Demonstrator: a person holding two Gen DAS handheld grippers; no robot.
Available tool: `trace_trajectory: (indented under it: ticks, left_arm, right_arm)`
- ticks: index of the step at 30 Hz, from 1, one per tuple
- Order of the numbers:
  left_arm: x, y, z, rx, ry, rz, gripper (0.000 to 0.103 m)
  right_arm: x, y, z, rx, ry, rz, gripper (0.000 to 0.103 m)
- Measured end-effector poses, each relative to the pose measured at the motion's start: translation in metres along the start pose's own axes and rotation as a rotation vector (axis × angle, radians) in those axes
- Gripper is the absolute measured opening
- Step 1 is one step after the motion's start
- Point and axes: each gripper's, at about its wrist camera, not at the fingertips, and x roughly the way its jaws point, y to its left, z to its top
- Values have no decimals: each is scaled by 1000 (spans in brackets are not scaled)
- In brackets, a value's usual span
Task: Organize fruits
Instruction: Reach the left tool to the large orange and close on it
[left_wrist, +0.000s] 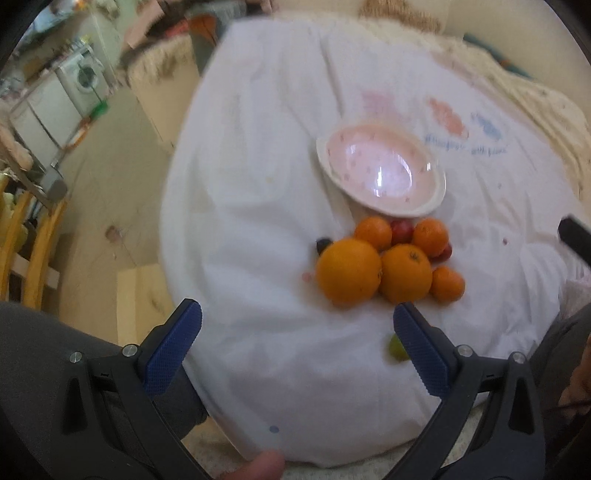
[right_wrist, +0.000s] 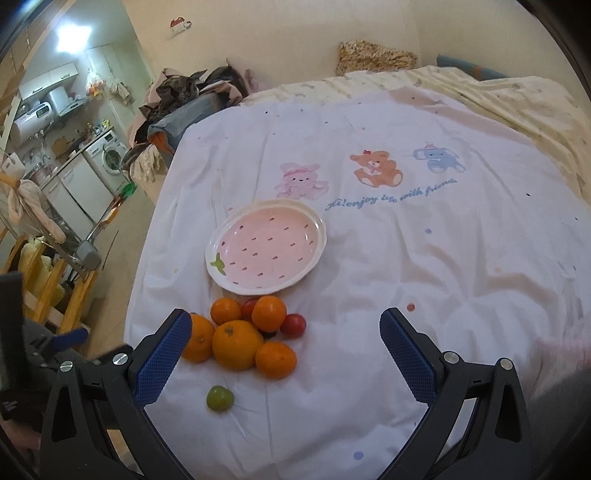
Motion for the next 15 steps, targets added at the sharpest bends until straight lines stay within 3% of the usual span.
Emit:
trace_trajectory:
  ticks: [7,15]
  left_arm:
    - [46,-12,22,15,203,-86,102]
    - [84,-25,39,38,316,-141,79]
  right_arm:
    - [33,-21,18,44,110,-5,103]
    - [56,-42,7,110,184,-25,103]
